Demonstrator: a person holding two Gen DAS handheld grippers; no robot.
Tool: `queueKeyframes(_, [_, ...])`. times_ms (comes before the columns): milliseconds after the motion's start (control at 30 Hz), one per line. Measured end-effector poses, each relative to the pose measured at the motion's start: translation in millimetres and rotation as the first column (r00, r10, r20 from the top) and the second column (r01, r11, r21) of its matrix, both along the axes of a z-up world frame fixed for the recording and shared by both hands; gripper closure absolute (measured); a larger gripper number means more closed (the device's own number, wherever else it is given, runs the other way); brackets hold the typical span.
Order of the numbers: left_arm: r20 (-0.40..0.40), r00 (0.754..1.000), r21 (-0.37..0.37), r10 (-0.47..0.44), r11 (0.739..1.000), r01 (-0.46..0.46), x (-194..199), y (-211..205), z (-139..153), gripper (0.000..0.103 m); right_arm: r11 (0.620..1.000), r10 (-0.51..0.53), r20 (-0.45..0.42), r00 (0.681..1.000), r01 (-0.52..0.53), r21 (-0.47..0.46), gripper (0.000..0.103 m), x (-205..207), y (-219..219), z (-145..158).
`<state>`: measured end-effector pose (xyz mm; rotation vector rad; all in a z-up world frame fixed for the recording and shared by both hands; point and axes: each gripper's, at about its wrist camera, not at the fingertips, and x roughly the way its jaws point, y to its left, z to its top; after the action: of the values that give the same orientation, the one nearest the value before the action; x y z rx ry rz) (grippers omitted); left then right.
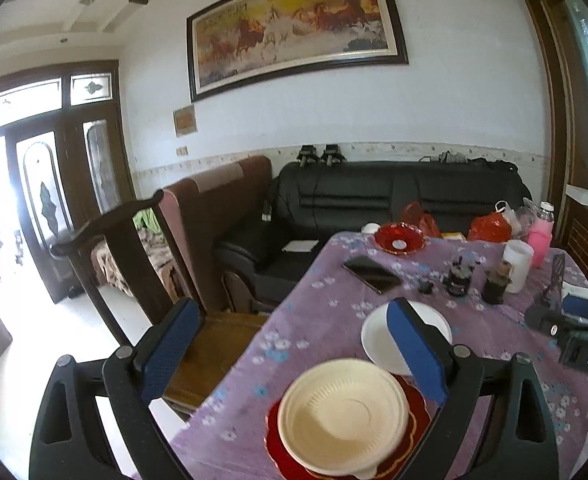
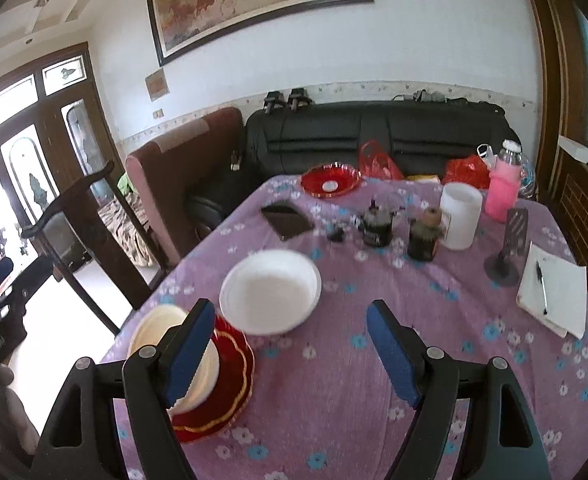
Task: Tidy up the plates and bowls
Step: 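Move the right gripper toward the white bowl on the tablecloth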
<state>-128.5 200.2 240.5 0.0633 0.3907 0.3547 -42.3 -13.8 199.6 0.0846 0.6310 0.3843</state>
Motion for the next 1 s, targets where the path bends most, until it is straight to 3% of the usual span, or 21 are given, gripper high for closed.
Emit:
queueKeyframes(267, [0.041, 0.999, 0.086, 0.019, 0.996, -0.023, 5, 3, 21, 0.006, 0.998, -0.017, 0.095, 0.995, 0.022, -0.053, 0.018, 12, 16, 58])
queueKeyframes(533, [0.046, 0.999, 0.084, 0.017, 0.996, -0.021, 17, 8, 30, 0.005, 0.996, -0.014, 0.138, 0.99, 0.026, -0.083, 0.016, 27, 30, 90])
queueKeyframes(633, [0.042, 0.999, 0.093, 0.011, 0.996, -0.015, 29, 8, 31, 0.005, 0.997, -0.021, 0.127, 0.992, 0.031, -0.072, 0.015, 35, 28, 84])
queueKeyframes(767, [0.009, 1.0, 0.094, 0.002, 0.996, -0.003, 53, 10, 24, 0.005, 0.999, -0.029, 0.055, 0.998, 0.032, -0.037, 0.014, 53, 23, 55])
queueKeyframes(1000, [-0.14, 0.989, 0.011, -0.041, 0.999, 0.043, 112, 21, -10, 0.005, 0.998, -0.056, -0.053, 0.997, 0.056, -0.016, 0.014, 89, 12, 3])
